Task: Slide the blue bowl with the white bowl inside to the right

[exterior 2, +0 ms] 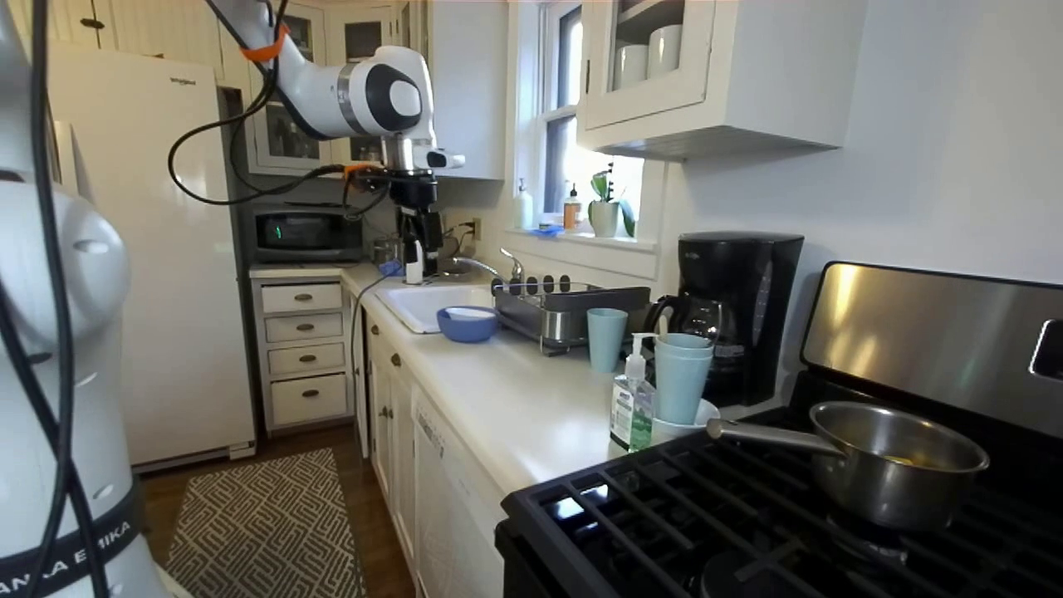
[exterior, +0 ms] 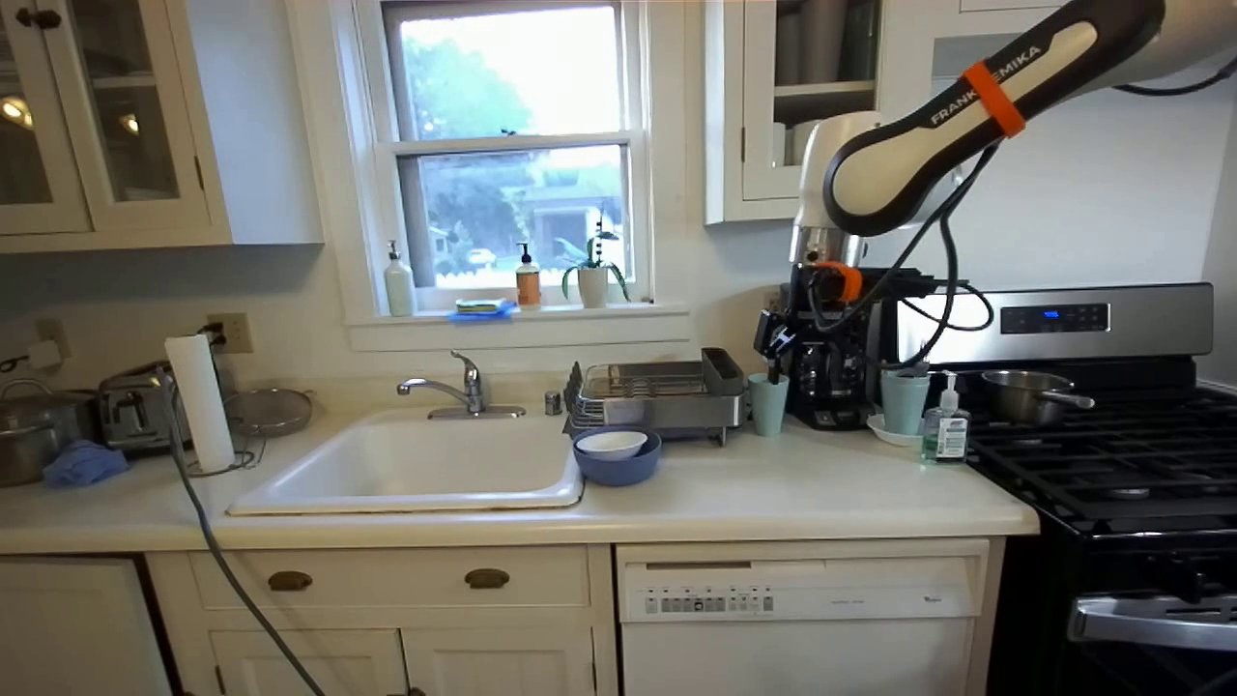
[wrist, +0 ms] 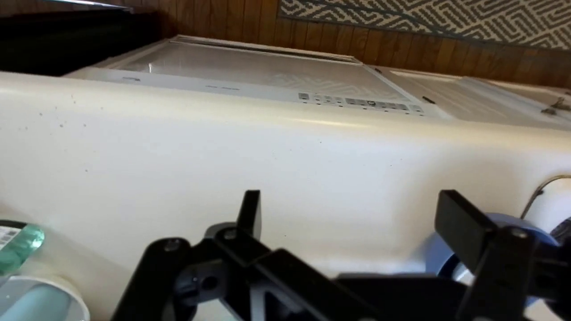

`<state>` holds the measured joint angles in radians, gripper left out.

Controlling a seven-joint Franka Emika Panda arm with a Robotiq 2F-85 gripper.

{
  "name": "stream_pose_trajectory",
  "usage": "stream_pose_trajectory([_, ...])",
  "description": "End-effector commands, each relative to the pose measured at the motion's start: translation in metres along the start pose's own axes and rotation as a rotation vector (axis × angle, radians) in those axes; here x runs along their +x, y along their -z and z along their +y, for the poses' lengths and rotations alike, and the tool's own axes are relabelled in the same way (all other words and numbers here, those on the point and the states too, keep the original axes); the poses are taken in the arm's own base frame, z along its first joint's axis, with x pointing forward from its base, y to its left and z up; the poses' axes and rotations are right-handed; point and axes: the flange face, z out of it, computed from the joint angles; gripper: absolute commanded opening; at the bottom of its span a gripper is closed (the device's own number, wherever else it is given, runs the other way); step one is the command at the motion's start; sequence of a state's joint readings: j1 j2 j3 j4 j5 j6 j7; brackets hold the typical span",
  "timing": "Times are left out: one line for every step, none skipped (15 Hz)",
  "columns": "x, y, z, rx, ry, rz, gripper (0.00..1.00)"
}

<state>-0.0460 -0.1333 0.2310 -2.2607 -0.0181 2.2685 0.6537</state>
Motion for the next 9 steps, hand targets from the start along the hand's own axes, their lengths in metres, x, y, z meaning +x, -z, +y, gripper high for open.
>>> stream_pose_trajectory([0.023,-0.024,-0.027,0.019,-0.189,-0.027,1.0])
stream_pose_trajectory([0.026,-0.031,-0.034,0.03,-0.23,-0.023,1.0])
stream_pose_trajectory([0.03,-0.038,-0.044,0.055,-0.27,-0.029,1.0])
stream_pose_trajectory([0.035,-0.044,-0.051,0.072,-0.303,-0.011,1.0])
stream_pose_trajectory([0.04,-0.053,-0.06,0.091,-0.333,-0.008,1.0])
stream_pose_trajectory([0.045,-0.061,-0.068,0.11,-0.36,0.003,1.0])
stream_pose_trajectory([0.048,-0.067,-0.076,0.132,-0.381,0.014,1.0])
stream_pose_trajectory([0.053,-0.075,-0.085,0.166,-0.382,0.018,1.0])
stream_pose_trajectory([0.056,-0.082,-0.094,0.201,-0.361,0.029,1.0])
